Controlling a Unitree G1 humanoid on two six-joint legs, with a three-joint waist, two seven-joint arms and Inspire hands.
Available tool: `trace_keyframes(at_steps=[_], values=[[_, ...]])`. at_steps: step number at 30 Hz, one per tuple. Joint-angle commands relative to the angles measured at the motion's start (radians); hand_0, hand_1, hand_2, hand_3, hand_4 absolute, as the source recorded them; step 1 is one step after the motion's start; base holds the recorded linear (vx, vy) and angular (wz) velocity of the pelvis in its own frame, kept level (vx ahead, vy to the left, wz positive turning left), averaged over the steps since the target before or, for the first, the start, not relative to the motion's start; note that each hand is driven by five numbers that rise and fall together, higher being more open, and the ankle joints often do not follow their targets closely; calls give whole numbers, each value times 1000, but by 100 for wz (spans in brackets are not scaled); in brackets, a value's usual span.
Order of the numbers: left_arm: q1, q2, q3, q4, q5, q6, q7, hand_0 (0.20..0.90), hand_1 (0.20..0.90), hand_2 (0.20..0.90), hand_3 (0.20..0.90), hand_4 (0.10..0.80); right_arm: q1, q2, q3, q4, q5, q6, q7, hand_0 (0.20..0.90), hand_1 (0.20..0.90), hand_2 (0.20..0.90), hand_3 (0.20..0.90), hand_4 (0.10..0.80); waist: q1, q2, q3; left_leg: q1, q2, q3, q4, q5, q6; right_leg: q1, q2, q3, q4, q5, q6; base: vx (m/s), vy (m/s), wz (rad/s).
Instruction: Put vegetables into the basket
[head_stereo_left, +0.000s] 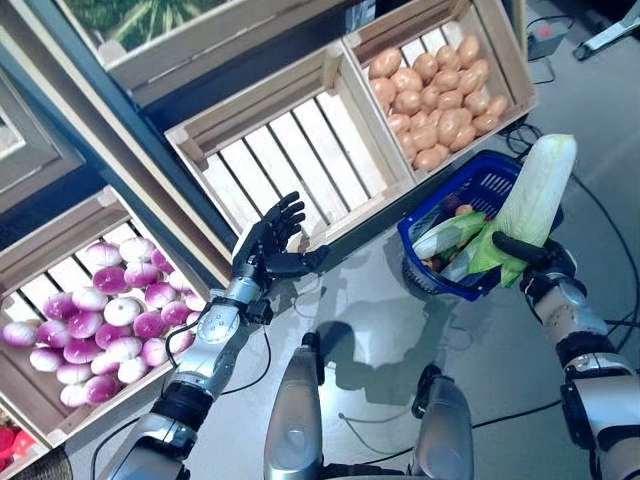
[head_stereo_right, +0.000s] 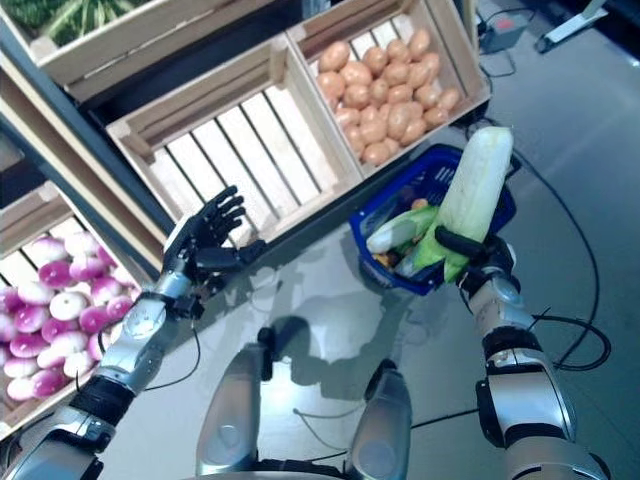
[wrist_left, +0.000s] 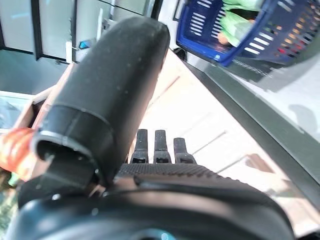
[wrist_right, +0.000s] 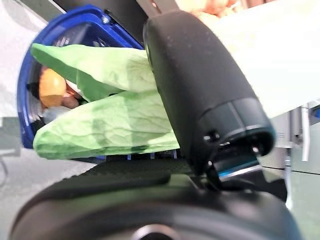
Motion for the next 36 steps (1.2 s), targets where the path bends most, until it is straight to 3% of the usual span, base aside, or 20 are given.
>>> trace_keyframes(at_steps=[1, 4, 9, 10, 24, 36], values=[[-87, 13, 7, -54, -52, -175, -4, 900, 900, 900, 900, 800, -102, -104, -57, 35, 75, -131, 23, 300, 300, 300, 300, 400, 16, -1, -40, 20, 37, -46, 115, -177, -24, -43, -20, 5, 154, -42, -76, -71, 42, 10], [-84, 18, -4, -53, -68, -189, -4, 900, 900, 900, 900, 800, -137, -137, -58, 51, 77, -125, 13, 300, 300, 300, 300, 400, 12, 11, -25, -29, 38, -60, 224, -251, -30, -107, -26, 32, 248, -101, -73, 3, 27, 8], [-80, 28, -19, -62, -79, -205, 5, 900, 900, 900, 900, 800, -178, -178, -55, 69, 87, -78, 10, 300, 300, 300, 300, 400, 3, 24, -17, -108, 39, -69, 336, -298, -26, -200, -24, 68, 348, -143, -82, -42, 14, 2], [-79, 35, -26, -76, -85, -210, 9, 900, 900, 900, 900, 800, -188, -191, -52, 79, 91, -74, 22, 900, 900, 900, 900, 800, 0, 29, -14, -132, 40, -72, 368, -310, -25, -227, -23, 76, 378, -156, -86, 0, 0, 0], [-84, 65, -37, -97, -123, -206, -12, 900, 900, 900, 900, 800, -205, -243, -62, 86, 101, -70, 71, 900, 900, 900, 900, 800, -16, 31, -37, -166, 55, -78, 424, -334, -35, -269, -13, 91, 431, -180, -85, 0, 2, 0], [-67, 89, -21, -95, -146, -196, -48, 900, 900, 900, 900, 800, -179, -259, -60, 49, 93, -68, 152, 900, 900, 900, 900, 800, -12, 9, -71, -93, 74, -65, 322, -293, -39, -195, -9, 66, 342, -146, -75, 0, 0, 0]])
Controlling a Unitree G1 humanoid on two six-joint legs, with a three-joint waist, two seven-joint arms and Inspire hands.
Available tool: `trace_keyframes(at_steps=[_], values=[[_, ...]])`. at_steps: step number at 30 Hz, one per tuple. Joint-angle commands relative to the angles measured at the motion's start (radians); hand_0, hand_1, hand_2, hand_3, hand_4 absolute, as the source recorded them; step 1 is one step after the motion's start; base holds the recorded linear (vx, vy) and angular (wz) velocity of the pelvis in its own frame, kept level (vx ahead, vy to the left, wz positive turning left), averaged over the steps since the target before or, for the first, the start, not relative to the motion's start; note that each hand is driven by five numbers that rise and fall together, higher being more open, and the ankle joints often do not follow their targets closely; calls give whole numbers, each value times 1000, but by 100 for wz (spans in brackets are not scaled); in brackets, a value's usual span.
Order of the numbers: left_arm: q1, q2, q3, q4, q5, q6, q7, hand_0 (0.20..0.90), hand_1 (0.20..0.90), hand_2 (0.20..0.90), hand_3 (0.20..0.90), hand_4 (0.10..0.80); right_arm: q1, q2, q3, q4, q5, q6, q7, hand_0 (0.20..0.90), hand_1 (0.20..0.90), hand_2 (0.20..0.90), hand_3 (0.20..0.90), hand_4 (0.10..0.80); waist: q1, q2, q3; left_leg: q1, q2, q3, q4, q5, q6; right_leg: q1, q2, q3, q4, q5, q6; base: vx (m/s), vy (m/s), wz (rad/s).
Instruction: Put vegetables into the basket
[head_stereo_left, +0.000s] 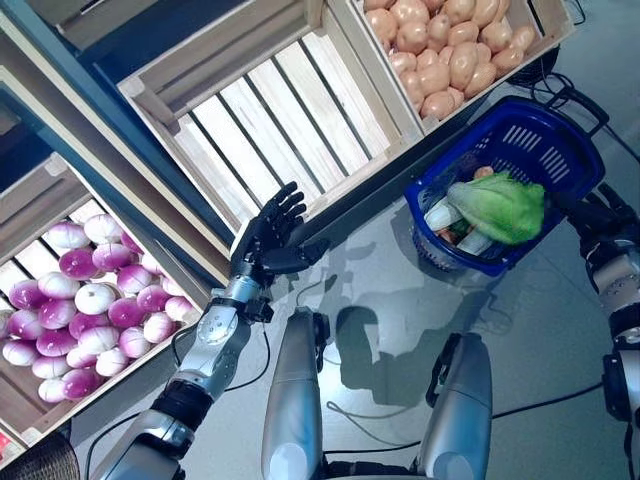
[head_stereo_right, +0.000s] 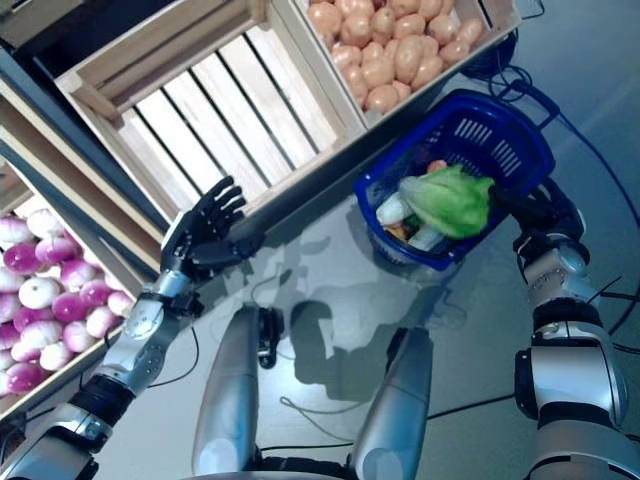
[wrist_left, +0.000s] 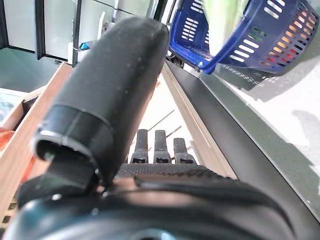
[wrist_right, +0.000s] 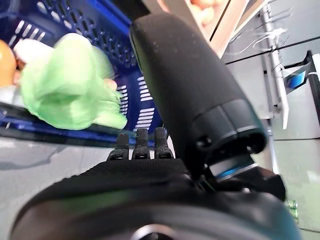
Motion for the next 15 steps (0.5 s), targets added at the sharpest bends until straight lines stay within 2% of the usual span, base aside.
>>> trace_keyframes(at_steps=[1, 2, 3, 7, 15], values=[[-60, 61, 29, -98, -17, -108, -36, 900, 900, 900, 900, 800, -54, -76, -34, -17, 20, -70, 68, 900, 900, 900, 900, 800, 27, -19, -99, 166, 43, -3, -80, -137, -11, 74, 21, -23, -105, 63, -91, 0, -22, -5], [-60, 60, 29, -98, -17, -107, -37, 900, 900, 900, 900, 800, -53, -74, -33, -20, 20, -69, 72, 900, 900, 900, 900, 800, 28, -22, -101, 174, 45, -1, -93, -130, -11, 83, 21, -28, -116, 68, -90, -74, -24, -5], [-62, 59, 31, -93, -18, -105, -47, 900, 900, 900, 900, 800, -50, -70, -31, -22, 22, -67, 85, 900, 900, 900, 900, 800, 28, -26, -107, 179, 46, 6, -131, -91, -5, 88, 20, -38, -147, 102, -98, -73, -12, -3], [-64, 56, 33, -84, -11, -105, -63, 900, 900, 900, 900, 800, -33, -47, -25, -33, 30, -54, 111, 900, 900, 900, 900, 800, 29, -37, -124, 218, 48, 12, -201, -58, -5, 124, 24, -51, -204, 131, -97, -20, -2, 0], [-81, 34, 50, -60, 27, -77, -85, 900, 900, 900, 900, 800, 63, 69, -29, -80, 62, -67, 201, 900, 900, 900, 900, 800, 32, -66, -181, 384, 49, 44, -466, 64, -4, 302, 66, -109, -443, 228, -95, 24, -20, -8]])
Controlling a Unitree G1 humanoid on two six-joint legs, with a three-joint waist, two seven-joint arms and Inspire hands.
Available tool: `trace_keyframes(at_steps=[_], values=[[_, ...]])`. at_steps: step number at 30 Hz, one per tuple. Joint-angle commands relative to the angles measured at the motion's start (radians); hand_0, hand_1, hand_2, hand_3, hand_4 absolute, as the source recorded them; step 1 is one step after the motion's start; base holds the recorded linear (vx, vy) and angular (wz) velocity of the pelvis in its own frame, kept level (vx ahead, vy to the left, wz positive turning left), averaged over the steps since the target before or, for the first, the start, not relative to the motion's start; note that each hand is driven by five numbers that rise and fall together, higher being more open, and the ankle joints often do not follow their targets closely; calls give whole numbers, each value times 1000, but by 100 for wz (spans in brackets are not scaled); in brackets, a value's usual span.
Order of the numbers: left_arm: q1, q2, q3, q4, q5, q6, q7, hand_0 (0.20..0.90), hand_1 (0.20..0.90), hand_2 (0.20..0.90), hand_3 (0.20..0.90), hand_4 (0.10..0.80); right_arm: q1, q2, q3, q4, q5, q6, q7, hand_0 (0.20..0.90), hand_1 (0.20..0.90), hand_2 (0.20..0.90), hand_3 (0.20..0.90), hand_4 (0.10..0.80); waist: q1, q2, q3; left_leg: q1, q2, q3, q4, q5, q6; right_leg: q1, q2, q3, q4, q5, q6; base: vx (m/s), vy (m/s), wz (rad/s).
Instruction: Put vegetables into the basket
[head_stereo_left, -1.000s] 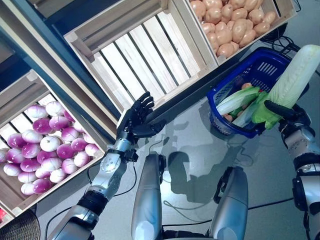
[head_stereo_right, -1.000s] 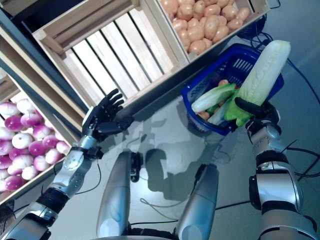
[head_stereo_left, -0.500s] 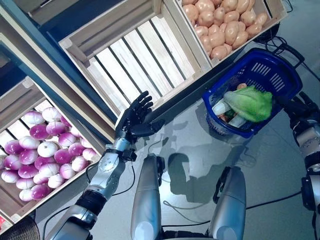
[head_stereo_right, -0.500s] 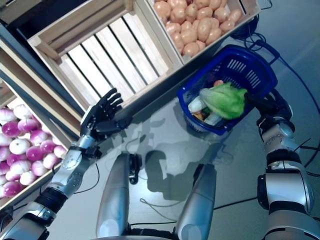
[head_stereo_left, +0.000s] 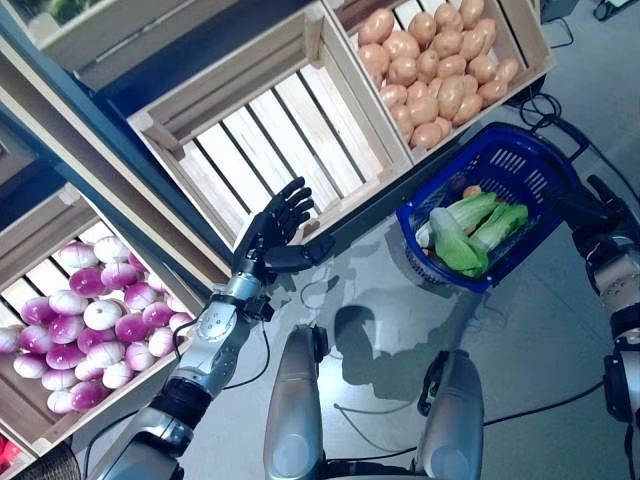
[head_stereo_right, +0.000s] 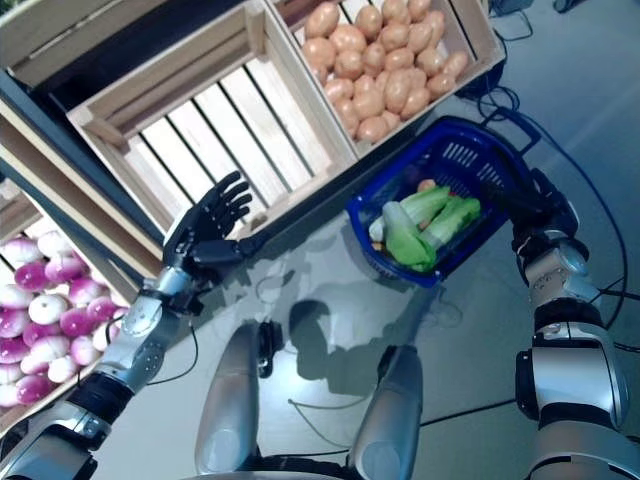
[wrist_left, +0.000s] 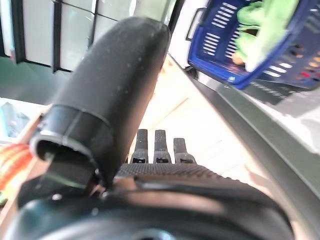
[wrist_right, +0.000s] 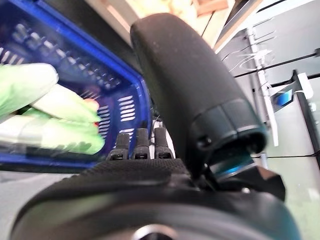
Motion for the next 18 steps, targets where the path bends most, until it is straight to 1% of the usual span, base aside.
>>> trace_keyframes(at_steps=[1, 2, 4, 5, 6, 7, 8, 9, 10, 12, 14, 15, 18], values=[[-40, 21, 41, -39, 35, -67, -32, 900, 900, 900, 900, 800, 61, 61, -17, -51, 42, -70, 98, 900, 900, 900, 900, 800, 11, -56, -187, 138, 11, 4, -184, 1, 30, 65, 18, -21, -168, 153, -95, 34, -29, -14], [-39, 16, 43, -36, 37, -61, -37, 900, 900, 900, 900, 800, 71, 68, -17, -54, 31, -69, 103, 900, 900, 900, 900, 800, 10, -58, -193, 150, 11, 7, -201, 9, 30, 80, 22, -24, -187, 159, -95, 76, -55, -8], [-29, -11, 52, -18, 52, -16, -50, 900, 900, 900, 900, 800, 120, 111, -11, -74, 28, -65, 110, 900, 900, 900, 900, 800, 6, -73, -231, 238, 9, 26, -332, 69, 25, 178, 54, -45, -340, 206, -88, 107, -64, -6], [-24, -15, 53, -13, 56, -9, -51, 900, 900, 900, 900, 800, 131, 120, -14, -81, 43, -61, 115, 900, 900, 900, 900, 800, 4, -76, -241, 255, 8, 32, -365, 89, 25, 197, 62, -47, -377, 222, -86, 70, -38, -13], [-22, -17, 53, -11, 55, -5, -52, 900, 900, 900, 900, 800, 135, 123, -14, -83, 53, -56, 119, 900, 900, 900, 900, 800, 3, -76, -241, 264, 9, 34, -368, 87, 23, 205, 63, -47, -380, 220, -84, 105, -37, -9], [-6, -35, 58, 3, 73, 14, -53, 900, 900, 900, 900, 800, 167, 152, -18, -106, 60, -38, 116, 900, 900, 900, 900, 800, 0, -83, -268, 306, 2, 47, -437, 116, 20, 252, 81, -57, -461, 243, -78, 171, -50, -6], [18, -51, 61, 16, 95, 27, -48, 900, 900, 900, 900, 800, 205, 182, -16, -132, 39, -41, 109, 900, 900, 900, 900, 800, -2, -89, -290, 348, -5, 59, -493, 139, 19, 302, 95, -65, -532, 265, -74, 239, -52, -4], [42, -74, 62, 40, 122, 38, -36, 900, 900, 900, 900, 800, 243, 218, -4, -169, 28, -59, 97, 900, 900, 900, 900, 800, -5, -92, -318, 384, -16, 65, -568, 170, 19, 343, 110, -67, -613, 290, -70, 210, -24, -8], [62, -86, 64, 53, 135, 47, -28, 900, 900, 900, 900, 800, 273, 238, 2, -199, 32, -67, 91, 900, 900, 900, 900, 800, -7, -93, -332, 415, -22, 69, -616, 188, 20, 373, 119, -68, -660, 305, -66, 156, 2, -13], [87, -96, 65, 66, 149, 55, -19, 900, 900, 900, 900, 800, 312, 260, 6, -237, 44, -85, 79, 900, 900, 900, 900, 800, -9, -93, -346, 450, -29, 74, -670, 209, 19, 406, 129, -68, -709, 322, -62, 107, 15, -23], [166, -127, 78, 118, 188, 48, -6, 900, 900, 900, 900, 800, 438, 346, 18, -364, 30, -128, 65, 900, 900, 900, 900, 800, -22, -93, -380, 514, -43, 92, -776, 245, 24, 464, 150, -54, -804, 360, -53, 112, 31, -23], [177, -132, 79, 123, 191, 48, -3, 900, 900, 900, 900, 800, 462, 363, 23, -383, 24, -136, 62, 900, 900, 900, 900, 800, -25, -92, -384, 523, -44, 95, -793, 249, 24, 470, 152, -52, -820, 367, -52, 64, 36, -20], [236, -180, 91, 187, 185, 59, 5, 900, 900, 900, 900, 800, 578, 454, 65, -445, -23, -180, 61, 900, 900, 900, 900, 800, -36, -87, -412, 578, -48, 114, -877, 272, 25, 509, 163, -46, -890, 397, -48, 56, 40, -15]])
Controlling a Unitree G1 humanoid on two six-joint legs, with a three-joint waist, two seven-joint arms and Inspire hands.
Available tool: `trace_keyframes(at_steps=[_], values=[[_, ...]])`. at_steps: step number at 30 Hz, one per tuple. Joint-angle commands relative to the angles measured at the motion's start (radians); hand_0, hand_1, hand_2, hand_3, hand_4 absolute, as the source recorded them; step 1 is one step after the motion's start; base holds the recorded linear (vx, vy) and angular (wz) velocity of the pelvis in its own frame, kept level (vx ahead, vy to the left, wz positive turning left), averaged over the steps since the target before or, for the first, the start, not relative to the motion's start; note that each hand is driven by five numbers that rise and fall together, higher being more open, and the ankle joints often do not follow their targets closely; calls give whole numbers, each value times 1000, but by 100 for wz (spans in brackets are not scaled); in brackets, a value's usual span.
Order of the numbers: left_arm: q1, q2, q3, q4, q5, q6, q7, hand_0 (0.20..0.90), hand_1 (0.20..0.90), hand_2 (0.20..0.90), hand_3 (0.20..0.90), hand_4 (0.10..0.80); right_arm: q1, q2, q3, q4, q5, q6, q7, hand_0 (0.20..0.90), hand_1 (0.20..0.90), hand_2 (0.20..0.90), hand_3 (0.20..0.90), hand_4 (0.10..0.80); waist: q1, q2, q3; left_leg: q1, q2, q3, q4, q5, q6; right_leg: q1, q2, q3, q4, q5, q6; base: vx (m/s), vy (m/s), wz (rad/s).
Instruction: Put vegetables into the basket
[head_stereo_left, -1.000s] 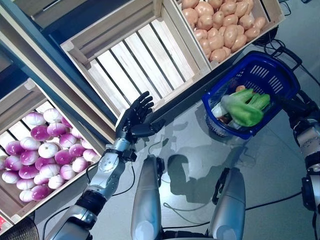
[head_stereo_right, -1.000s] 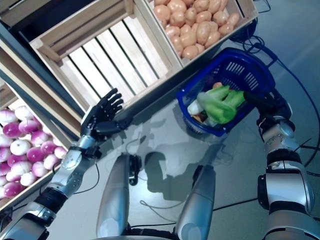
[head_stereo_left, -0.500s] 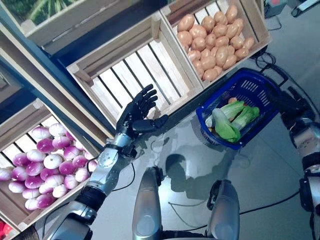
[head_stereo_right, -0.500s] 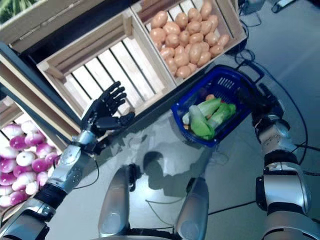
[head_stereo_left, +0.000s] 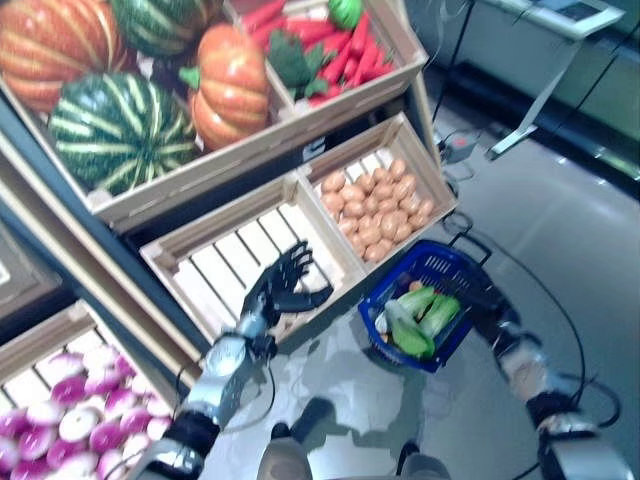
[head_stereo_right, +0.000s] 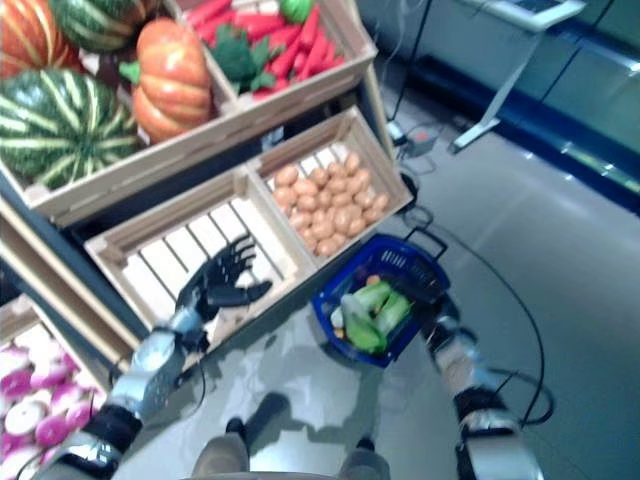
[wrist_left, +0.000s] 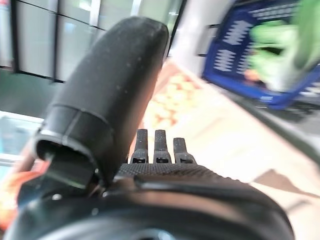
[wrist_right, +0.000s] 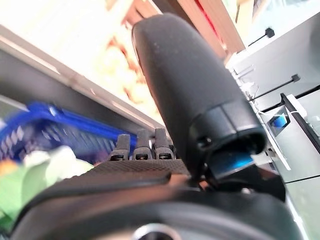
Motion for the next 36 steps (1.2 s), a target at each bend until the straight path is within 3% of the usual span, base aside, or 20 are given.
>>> trace_keyframes(at_steps=[1, 8, 11, 18, 25, 36], values=[[-16, -59, 40, 27, 37, -67, 14, 900, 900, 900, 900, 800, 0, 25, 16, -84, -35, -136, -1, 900, 900, 900, 900, 800, 3, 23, -78, 18, -33, 2, -137, 65, 53, -29, 40, 22, -52, 92, -69, 46, 26, -15], [53, -143, 56, 192, 126, -107, 63, 900, 900, 900, 900, 800, 118, 136, 88, -132, -37, -182, -21, 900, 900, 900, 900, 800, -27, 22, -114, 43, -49, 18, -173, 58, 56, 2, 65, 35, -132, 126, -69, 29, 19, -7], [65, -185, 40, 271, 169, -97, 108, 900, 900, 900, 900, 800, 152, 189, 109, -125, -44, -215, -111, 900, 900, 900, 900, 800, -38, 26, -119, 44, -55, 18, -173, 53, 62, 5, 70, 40, -129, 122, -71, -6, 30, -1], [91, -227, 2, 333, 188, -88, 85, 900, 900, 900, 900, 800, 203, 257, 190, -86, -55, -183, -146, 900, 900, 900, 900, 800, -50, 38, -107, 55, -66, 16, -173, 47, 72, 13, 73, 45, -127, 116, -77, 8, 26, 2], [89, -210, -71, 261, 203, -87, 93, 900, 900, 900, 900, 800, 226, 258, 276, -144, -103, -218, -162, 900, 900, 900, 900, 800, -57, 49, -86, 53, -75, 10, -173, 45, 74, 10, 67, 43, -125, 114, -74, 0, 35, -1], [95, -203, -97, 237, 192, -88, 148, 900, 900, 900, 900, 800, 239, 252, 299, -135, -108, -228, -175, 900, 900, 900, 900, 800, -57, 51, -79, 58, -82, 5, -173, 35, 78, 15, 58, 33, -127, 113, -69, 1, 4, 0]])
